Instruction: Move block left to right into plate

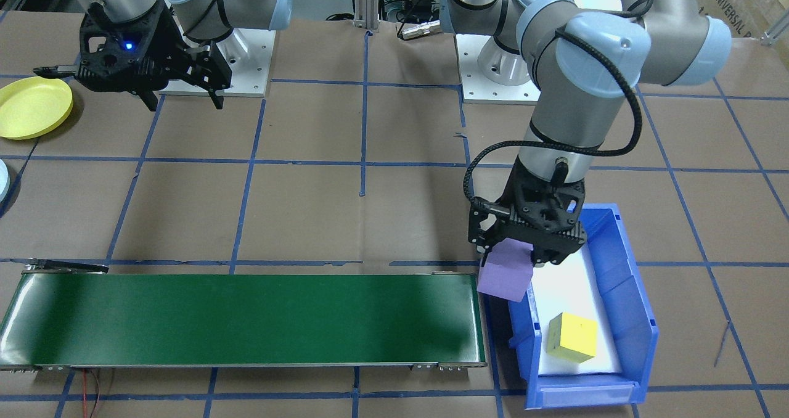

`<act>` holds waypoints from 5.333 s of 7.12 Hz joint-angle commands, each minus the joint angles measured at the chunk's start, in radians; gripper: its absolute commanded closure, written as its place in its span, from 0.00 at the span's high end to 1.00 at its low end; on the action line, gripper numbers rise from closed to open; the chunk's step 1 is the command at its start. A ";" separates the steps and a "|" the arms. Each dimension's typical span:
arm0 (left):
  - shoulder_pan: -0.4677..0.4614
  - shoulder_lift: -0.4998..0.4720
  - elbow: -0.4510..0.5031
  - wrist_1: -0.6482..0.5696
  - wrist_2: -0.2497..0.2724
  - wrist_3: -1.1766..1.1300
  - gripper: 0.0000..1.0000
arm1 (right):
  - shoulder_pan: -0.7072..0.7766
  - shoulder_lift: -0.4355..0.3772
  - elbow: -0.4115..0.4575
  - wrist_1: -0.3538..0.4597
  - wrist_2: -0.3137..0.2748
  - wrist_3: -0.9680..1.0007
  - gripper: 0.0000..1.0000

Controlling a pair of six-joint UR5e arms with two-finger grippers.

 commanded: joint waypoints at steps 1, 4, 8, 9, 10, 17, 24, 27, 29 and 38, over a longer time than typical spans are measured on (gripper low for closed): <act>-0.053 -0.125 0.001 0.123 -0.035 -0.043 0.24 | 0.000 0.000 0.002 0.000 0.000 0.000 1.00; -0.066 -0.188 -0.013 0.116 -0.069 -0.092 0.44 | 0.000 0.000 0.002 0.000 -0.006 -0.002 1.00; -0.057 -0.084 -0.008 0.042 0.023 -0.092 1.00 | -0.002 0.003 0.002 0.000 -0.015 0.000 1.00; -0.032 -0.055 0.004 -0.010 0.049 -0.085 1.00 | 0.000 0.004 -0.008 -0.003 -0.016 0.005 1.00; 0.032 -0.035 0.002 -0.048 0.046 -0.071 1.00 | -0.006 0.010 -0.011 -0.006 -0.017 0.002 1.00; 0.252 -0.171 0.008 -0.029 0.034 0.343 1.00 | -0.179 0.237 -0.166 -0.194 0.050 -0.114 1.00; 0.253 -0.277 0.022 0.062 0.030 0.330 0.69 | -0.271 0.365 -0.034 -0.463 0.257 -0.184 1.00; 0.243 -0.180 0.013 0.082 0.025 0.333 0.46 | -0.296 0.380 0.005 -0.512 0.341 -0.178 1.00; 0.209 0.004 -0.013 0.048 -0.082 0.331 0.46 | -0.299 0.389 -0.001 -0.511 0.416 -0.186 1.00; -0.037 -0.134 -0.079 0.221 -0.069 0.097 1.00 | -0.298 0.520 -0.028 -0.660 0.403 -0.218 0.99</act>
